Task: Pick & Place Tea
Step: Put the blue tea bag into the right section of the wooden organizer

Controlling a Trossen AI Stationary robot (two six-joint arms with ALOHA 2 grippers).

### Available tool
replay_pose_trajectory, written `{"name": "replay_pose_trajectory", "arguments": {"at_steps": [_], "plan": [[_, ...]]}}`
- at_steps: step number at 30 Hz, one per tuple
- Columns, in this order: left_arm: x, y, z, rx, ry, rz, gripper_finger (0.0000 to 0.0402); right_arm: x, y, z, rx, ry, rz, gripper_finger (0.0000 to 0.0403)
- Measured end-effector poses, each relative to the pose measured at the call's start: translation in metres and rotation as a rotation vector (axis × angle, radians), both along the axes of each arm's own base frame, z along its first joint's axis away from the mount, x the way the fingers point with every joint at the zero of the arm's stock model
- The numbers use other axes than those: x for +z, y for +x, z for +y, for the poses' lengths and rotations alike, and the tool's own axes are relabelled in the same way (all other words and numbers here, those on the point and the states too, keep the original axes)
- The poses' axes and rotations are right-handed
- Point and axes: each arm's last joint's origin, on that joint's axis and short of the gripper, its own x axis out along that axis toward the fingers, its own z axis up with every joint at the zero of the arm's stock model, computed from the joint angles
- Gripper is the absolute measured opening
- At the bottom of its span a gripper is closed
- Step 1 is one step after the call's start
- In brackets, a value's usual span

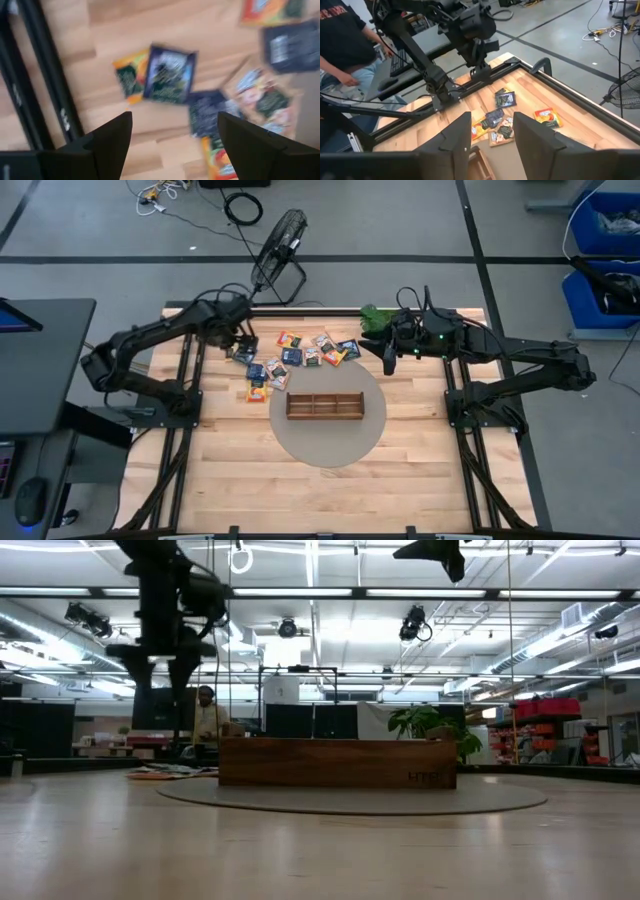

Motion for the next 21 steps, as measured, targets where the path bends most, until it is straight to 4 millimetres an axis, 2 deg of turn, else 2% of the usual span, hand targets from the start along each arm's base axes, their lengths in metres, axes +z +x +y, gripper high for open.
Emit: {"name": "replay_pose_trajectory", "arguments": {"at_steps": [7,11,21], "plan": [[-0.027,-0.015,-0.001,0.071,-0.032,-0.128,0.0298,-0.005,0.006,-0.001,0.0,0.005,0.03,0.0156],[-0.042,-0.022,0.0,0.094,-0.042,-0.13,0.0298,-0.018,0.016,-0.003,-0.001,0.015,0.096,0.0156],[-0.056,-0.029,0.009,0.11,0.016,-0.158,0.0298,-0.04,0.042,-0.006,-0.005,0.11,0.151,0.0156]]}}
